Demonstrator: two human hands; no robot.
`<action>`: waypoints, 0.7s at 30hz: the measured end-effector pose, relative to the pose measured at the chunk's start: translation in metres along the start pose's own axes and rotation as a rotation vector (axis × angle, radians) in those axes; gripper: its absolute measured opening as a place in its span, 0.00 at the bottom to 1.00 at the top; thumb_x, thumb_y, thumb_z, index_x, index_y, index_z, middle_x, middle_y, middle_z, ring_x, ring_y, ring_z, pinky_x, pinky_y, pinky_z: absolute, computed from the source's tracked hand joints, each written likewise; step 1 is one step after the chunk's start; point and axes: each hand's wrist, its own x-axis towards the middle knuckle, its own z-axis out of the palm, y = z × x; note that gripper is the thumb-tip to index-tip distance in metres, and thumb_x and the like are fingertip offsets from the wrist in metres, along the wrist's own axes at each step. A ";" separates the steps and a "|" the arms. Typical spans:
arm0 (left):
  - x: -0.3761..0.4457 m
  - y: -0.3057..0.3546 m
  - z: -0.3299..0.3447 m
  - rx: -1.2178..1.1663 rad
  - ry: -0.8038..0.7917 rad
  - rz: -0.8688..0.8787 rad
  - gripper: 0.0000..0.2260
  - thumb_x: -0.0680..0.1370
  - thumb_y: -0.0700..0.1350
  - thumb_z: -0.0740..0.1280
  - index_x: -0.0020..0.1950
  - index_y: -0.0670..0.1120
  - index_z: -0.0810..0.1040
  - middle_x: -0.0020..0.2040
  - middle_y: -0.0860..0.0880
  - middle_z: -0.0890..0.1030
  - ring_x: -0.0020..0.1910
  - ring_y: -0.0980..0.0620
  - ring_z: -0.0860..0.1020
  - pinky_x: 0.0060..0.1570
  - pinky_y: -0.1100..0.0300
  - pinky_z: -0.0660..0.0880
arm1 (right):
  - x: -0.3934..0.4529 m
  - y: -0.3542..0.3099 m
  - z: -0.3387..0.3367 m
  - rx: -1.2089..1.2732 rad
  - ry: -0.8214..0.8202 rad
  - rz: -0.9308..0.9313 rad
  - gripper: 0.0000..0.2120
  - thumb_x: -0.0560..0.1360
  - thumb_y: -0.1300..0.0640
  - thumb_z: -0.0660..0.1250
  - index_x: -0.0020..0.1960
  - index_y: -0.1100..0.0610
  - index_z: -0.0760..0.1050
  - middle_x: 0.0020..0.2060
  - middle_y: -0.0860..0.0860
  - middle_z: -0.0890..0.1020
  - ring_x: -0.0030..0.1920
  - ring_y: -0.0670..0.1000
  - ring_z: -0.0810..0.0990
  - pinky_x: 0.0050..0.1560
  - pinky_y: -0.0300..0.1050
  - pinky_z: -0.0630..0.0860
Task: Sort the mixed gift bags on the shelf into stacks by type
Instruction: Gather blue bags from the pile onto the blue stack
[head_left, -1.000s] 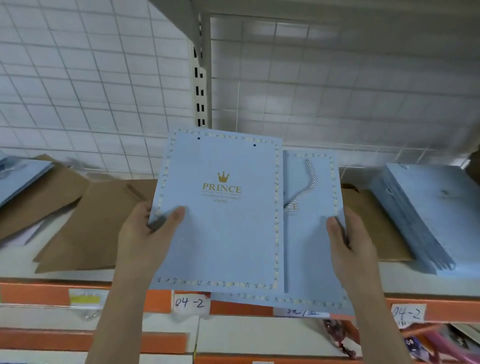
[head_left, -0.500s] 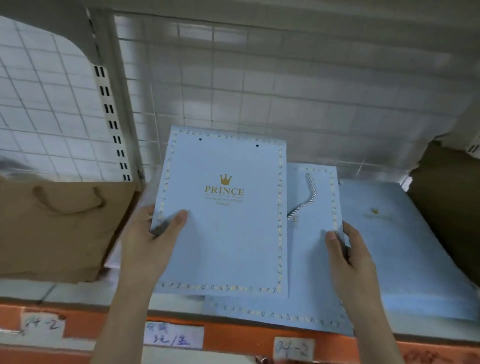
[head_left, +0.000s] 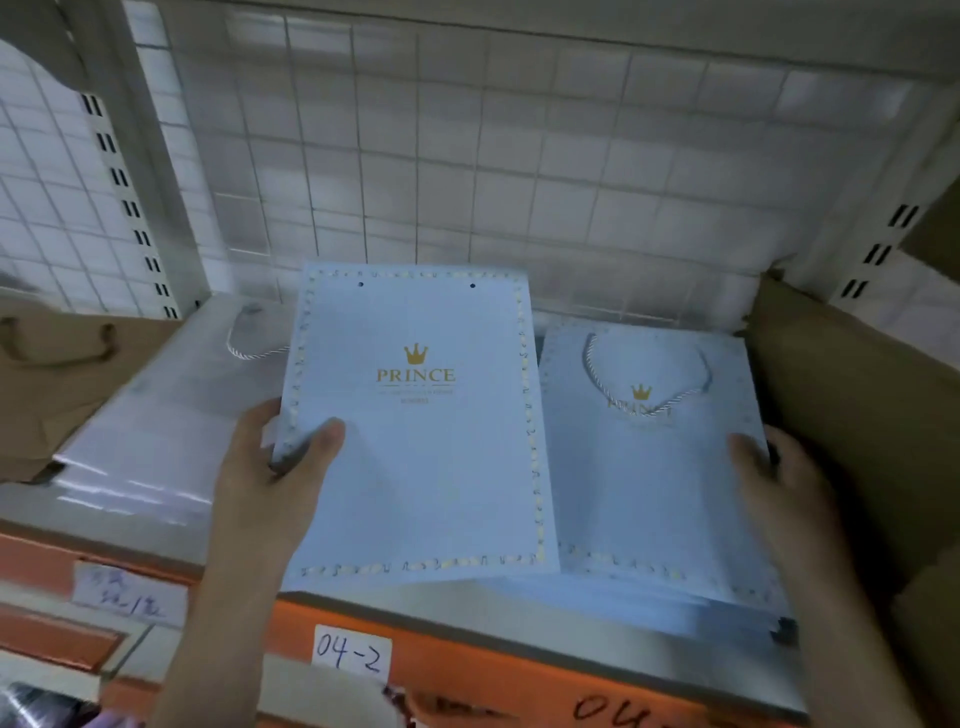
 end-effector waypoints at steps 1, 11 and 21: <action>-0.004 0.001 0.003 0.009 -0.001 0.001 0.13 0.74 0.44 0.70 0.55 0.53 0.72 0.40 0.56 0.78 0.38 0.60 0.76 0.35 0.63 0.70 | 0.004 0.007 0.001 -0.049 -0.007 0.003 0.18 0.78 0.47 0.58 0.63 0.56 0.72 0.53 0.55 0.78 0.46 0.54 0.74 0.48 0.50 0.72; -0.028 0.016 0.062 0.129 -0.201 0.073 0.11 0.75 0.39 0.65 0.49 0.56 0.77 0.38 0.59 0.82 0.40 0.61 0.80 0.38 0.63 0.73 | 0.010 0.036 0.020 -0.191 0.075 -0.011 0.19 0.76 0.46 0.63 0.54 0.61 0.71 0.50 0.61 0.77 0.47 0.61 0.76 0.45 0.51 0.74; -0.057 -0.019 0.153 0.568 -0.272 0.312 0.21 0.78 0.47 0.63 0.70 0.45 0.68 0.52 0.46 0.78 0.52 0.46 0.73 0.50 0.63 0.63 | 0.004 0.032 0.004 -0.271 0.202 -0.168 0.10 0.78 0.55 0.59 0.53 0.59 0.76 0.50 0.59 0.78 0.48 0.60 0.76 0.47 0.51 0.73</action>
